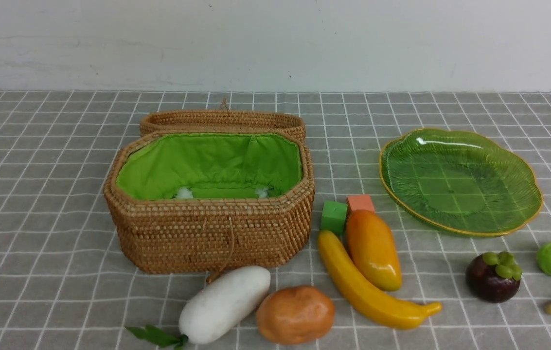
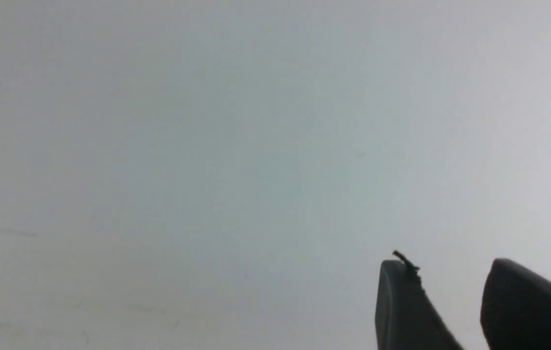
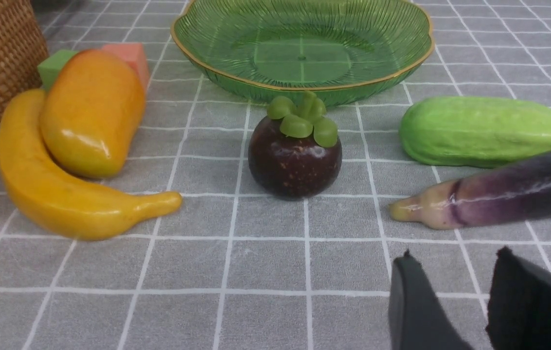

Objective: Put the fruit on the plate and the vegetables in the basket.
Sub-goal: Take a daikon with your left arm and place it on the basket on the left.

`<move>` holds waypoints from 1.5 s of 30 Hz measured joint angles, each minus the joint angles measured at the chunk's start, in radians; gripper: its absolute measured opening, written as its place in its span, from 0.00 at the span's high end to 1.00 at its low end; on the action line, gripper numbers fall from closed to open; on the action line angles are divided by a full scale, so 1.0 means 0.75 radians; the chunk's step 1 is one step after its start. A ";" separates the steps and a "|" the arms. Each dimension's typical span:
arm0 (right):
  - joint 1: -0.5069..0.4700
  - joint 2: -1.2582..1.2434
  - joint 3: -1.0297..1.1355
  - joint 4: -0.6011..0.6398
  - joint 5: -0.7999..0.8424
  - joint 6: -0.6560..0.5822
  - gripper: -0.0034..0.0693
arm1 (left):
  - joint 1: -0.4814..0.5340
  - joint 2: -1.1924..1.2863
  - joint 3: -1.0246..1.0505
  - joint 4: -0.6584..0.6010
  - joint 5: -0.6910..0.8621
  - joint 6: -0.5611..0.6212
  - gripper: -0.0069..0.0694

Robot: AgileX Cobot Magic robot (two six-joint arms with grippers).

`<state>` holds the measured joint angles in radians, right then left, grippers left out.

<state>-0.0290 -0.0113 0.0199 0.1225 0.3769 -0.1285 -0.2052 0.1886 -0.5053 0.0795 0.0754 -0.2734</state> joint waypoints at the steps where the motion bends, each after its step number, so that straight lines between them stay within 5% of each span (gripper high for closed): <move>1: 0.000 0.000 0.000 0.000 0.000 0.000 0.62 | 0.000 0.050 -0.046 0.000 0.098 0.004 0.60; 7: 0.000 0.000 0.000 0.000 0.000 0.000 0.62 | 0.000 0.400 -0.137 0.012 0.531 0.016 0.60; 14: 0.000 0.000 0.000 0.000 0.000 0.000 0.62 | 0.000 0.775 -0.149 0.040 0.520 0.016 0.60; 20: 0.000 0.000 0.000 0.000 0.000 0.000 0.62 | 0.000 1.185 -0.378 -0.064 0.785 0.112 0.57; 24: 0.000 0.000 0.000 0.000 0.000 0.000 0.62 | -0.085 1.442 -0.578 -0.166 0.943 0.349 0.43; 32: 0.000 0.000 0.000 0.000 0.000 0.000 0.62 | -0.403 1.736 -0.669 -0.123 0.918 0.395 0.05; 39: 0.000 0.000 0.000 0.000 0.000 0.000 0.62 | -0.437 1.945 -0.669 -0.106 0.779 0.395 0.09; 45: 0.000 0.000 0.000 0.000 0.000 0.000 0.62 | -0.437 2.015 -0.686 -0.093 0.759 0.401 0.36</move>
<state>-0.0290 -0.0113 0.0199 0.1225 0.3769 -0.1285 -0.5330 1.6996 -1.0194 0.0094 0.6451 0.0276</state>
